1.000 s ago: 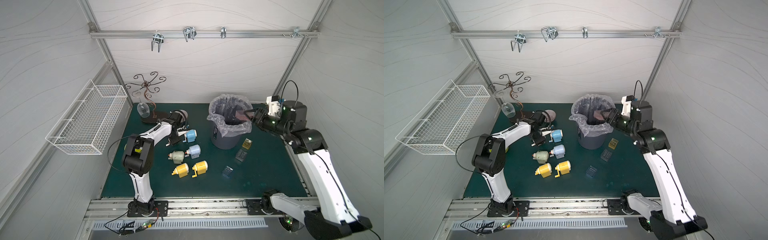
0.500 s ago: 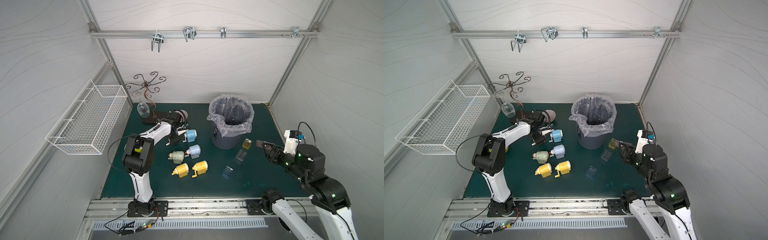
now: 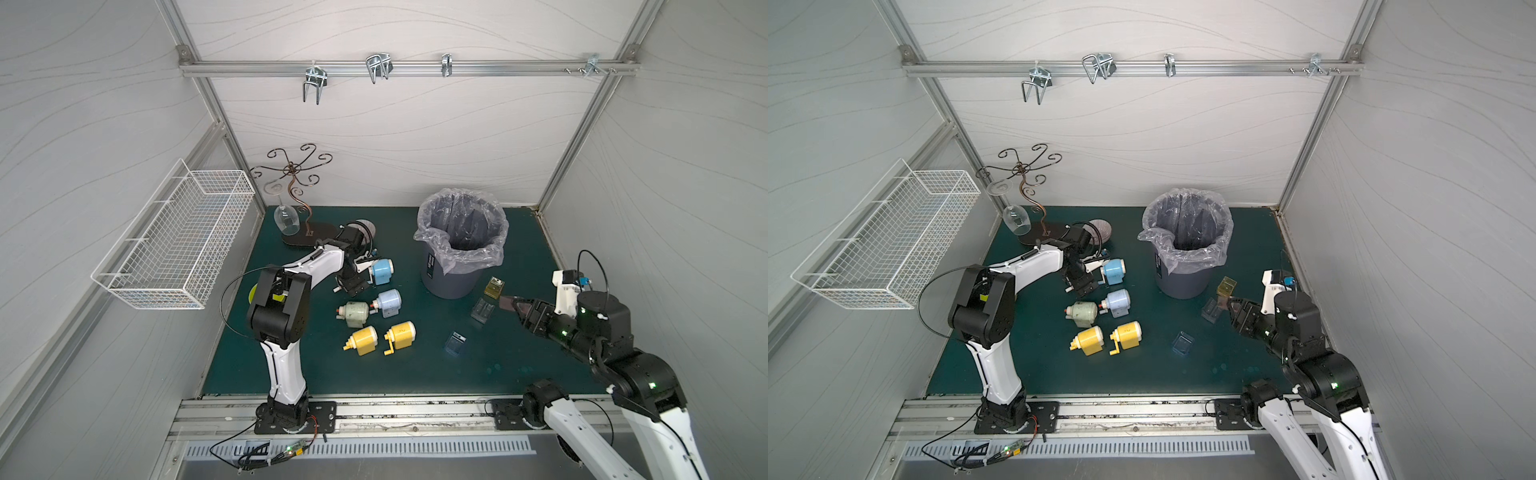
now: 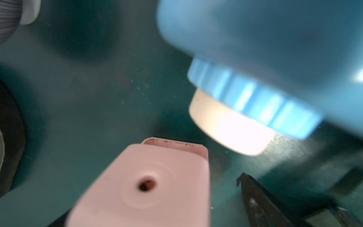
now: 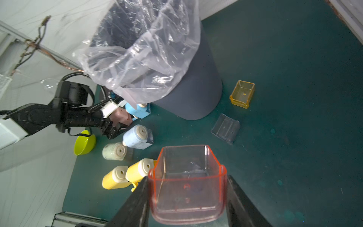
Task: Take out the pencil sharpener tray and clean the shavings
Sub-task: Place the pencil sharpener at the center of the board, then place the container at the center of the board.
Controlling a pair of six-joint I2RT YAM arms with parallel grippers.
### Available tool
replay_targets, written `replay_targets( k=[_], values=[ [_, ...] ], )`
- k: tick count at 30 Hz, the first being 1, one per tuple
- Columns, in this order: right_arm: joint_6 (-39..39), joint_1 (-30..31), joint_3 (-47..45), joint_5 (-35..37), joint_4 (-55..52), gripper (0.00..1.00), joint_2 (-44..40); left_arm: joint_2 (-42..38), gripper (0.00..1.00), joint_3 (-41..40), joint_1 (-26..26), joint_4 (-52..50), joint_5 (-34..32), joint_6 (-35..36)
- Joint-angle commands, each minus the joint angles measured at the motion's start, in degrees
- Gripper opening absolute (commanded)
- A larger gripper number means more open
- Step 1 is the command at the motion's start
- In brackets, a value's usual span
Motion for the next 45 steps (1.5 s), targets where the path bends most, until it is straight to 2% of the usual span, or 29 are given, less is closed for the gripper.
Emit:
replay_targets(
  k=[1,4,8,11,18,21,25,28,31,34,40,45],
  values=[
    [5.4,0.3,-0.9,8.1,-5.4,0.0,0.3,-2.6,1.0,0.5,0.2,1.3,1.3,-1.4],
    [13.1,0.3,-2.1,17.8,-10.5,0.0,0.3,-4.6,1.0,1.0,0.2,2.0,1.7,-2.6],
    [19.1,1.3,-3.7,23.9,-10.7,0.0,1.2,-7.7,1.0,1.3,0.2,2.8,1.7,-3.4],
    [19.1,3.1,-7.1,27.1,-4.8,0.0,3.6,-10.1,1.0,1.6,0.2,3.7,1.3,-4.4],
    [21.7,5.4,-17.4,30.4,16.0,0.0,16.8,-18.8,1.0,-1.8,0.2,9.4,-2.7,-10.6],
    [23.6,6.3,-18.8,38.4,20.3,0.0,21.9,-24.6,1.0,-5.2,0.3,12.4,-4.3,-13.0],
    [18.9,8.7,-22.9,49.0,31.9,0.0,25.5,-32.6,1.0,-9.2,0.4,14.0,-4.4,-17.7],
    [18.5,7.4,-25.1,47.8,38.8,0.0,31.1,-37.4,1.0,-11.4,0.6,12.4,-2.2,-21.3],
    [22.7,5.4,-26.6,43.4,42.0,0.0,37.8,-40.7,1.0,-13.4,0.6,10.4,-0.4,-25.1],
    [25.3,5.5,-27.7,42.7,43.9,0.0,42.4,-43.9,1.0,-15.4,0.6,9.0,1.1,-29.2],
    [27.5,5.0,-28.8,42.3,45.0,0.0,44.1,-50.6,1.0,-19.2,0.6,7.6,3.6,-34.9],
    [28.6,5.0,-27.1,40.2,41.1,0.01,45.2,-53.8,1.0,-20.6,0.6,5.5,5.6,-38.2]
  ],
)
